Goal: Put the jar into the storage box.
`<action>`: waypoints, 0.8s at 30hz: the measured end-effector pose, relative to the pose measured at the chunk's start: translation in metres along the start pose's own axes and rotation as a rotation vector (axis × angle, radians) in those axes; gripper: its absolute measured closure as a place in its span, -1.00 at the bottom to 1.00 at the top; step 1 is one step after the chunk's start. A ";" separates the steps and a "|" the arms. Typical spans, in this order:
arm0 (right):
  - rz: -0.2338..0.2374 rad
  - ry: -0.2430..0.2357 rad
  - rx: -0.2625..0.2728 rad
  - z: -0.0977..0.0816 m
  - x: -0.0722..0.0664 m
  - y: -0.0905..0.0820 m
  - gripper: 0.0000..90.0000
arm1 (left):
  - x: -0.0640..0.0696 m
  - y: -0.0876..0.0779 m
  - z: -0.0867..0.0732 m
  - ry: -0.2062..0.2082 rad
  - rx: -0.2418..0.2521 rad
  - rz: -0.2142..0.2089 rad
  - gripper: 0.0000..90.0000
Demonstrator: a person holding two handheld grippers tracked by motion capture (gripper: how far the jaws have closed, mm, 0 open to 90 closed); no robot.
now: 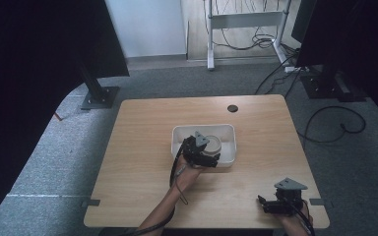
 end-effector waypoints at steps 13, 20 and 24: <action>0.000 0.000 -0.001 0.000 0.000 0.000 -0.94 | 0.001 -0.008 -0.007 0.008 0.003 -0.027 -0.92; 0.000 0.001 -0.001 0.000 0.000 0.000 -0.94 | 0.003 -0.016 -0.009 0.028 0.012 -0.034 -0.91; 0.000 0.001 -0.001 0.000 0.000 0.000 -0.94 | 0.004 -0.020 -0.012 0.037 0.012 -0.043 -0.91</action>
Point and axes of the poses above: each handheld gripper's, and its own axes: y roughly forward along the jaws, z roughly out of its top, x roughly to its right, the point moved 6 cm from there along y, roughly forward along the jaws, and after that the axes turned 13 degrees about -x, right-handed, at the moved point
